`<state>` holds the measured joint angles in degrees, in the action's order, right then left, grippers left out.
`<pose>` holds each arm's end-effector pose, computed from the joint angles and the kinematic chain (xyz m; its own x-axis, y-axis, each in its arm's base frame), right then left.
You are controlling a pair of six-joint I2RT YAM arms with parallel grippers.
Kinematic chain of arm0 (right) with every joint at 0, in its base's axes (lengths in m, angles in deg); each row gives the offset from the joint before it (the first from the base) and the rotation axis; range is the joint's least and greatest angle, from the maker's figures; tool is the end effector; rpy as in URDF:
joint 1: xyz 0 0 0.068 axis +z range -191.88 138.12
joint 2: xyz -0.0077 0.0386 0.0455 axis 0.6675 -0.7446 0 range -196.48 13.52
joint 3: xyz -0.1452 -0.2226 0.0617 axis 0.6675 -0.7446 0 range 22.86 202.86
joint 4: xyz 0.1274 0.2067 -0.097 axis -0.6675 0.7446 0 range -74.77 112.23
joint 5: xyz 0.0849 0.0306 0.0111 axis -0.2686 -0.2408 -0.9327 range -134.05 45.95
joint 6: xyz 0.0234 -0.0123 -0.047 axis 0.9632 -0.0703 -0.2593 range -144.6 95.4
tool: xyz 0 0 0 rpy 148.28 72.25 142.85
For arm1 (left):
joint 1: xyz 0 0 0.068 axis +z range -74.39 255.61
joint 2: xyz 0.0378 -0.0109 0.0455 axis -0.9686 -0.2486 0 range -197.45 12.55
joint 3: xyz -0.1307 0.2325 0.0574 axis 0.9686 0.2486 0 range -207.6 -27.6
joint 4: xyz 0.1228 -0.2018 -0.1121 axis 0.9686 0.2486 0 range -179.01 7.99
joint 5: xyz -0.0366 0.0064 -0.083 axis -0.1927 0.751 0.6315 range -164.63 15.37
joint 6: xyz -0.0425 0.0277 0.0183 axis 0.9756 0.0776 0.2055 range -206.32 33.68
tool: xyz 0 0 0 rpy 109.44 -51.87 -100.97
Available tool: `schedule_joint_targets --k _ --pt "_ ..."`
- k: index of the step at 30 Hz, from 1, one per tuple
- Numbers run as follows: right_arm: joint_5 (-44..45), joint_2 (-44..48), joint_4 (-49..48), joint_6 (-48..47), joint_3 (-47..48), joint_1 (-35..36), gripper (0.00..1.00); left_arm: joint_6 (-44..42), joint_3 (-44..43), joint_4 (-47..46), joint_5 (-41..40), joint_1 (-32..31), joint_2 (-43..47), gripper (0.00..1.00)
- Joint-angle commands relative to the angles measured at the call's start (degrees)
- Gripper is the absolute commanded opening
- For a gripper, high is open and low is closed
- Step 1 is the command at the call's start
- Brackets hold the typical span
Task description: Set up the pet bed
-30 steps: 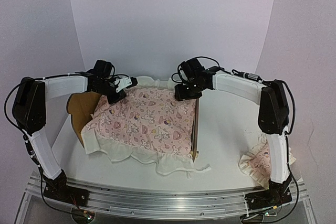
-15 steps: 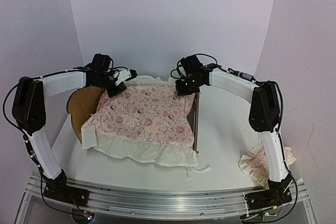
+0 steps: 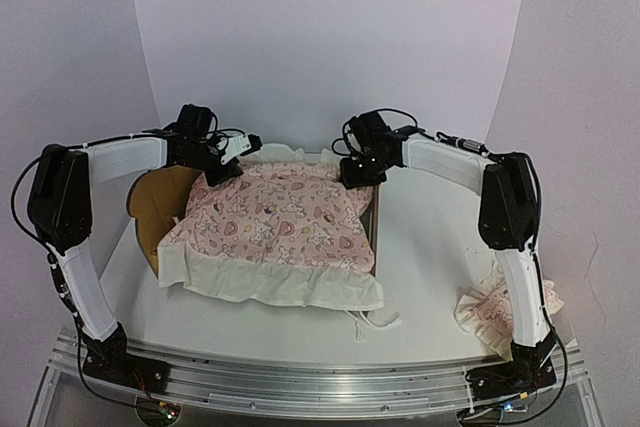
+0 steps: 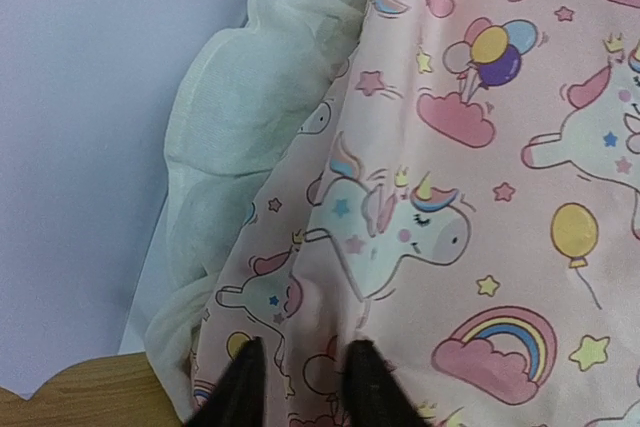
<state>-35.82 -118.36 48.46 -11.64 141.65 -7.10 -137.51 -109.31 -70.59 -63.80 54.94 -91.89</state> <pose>0.4333 0.2946 0.2341 -0.6873 -0.2069 -0.6962 -0.3377 0.9397 0.0541 0.3879 -0.1534 0.2582 -0.0126 0.8227 -0.5683 0.7800 0.3637 0.5093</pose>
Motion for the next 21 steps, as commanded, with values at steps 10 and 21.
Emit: schedule_joint_targets --k 10,21 --pt "-8.5 38.4 3.3 6.8 -28.9 -0.2 0.69 -2.4 -6.7 8.0 5.4 0.4 5.1 0.73" --pt "-0.9 65.4 -3.6 20.9 -73.6 15.7 0.48 1.3 -0.5 13.7 22.0 -5.9 16.4 0.82"
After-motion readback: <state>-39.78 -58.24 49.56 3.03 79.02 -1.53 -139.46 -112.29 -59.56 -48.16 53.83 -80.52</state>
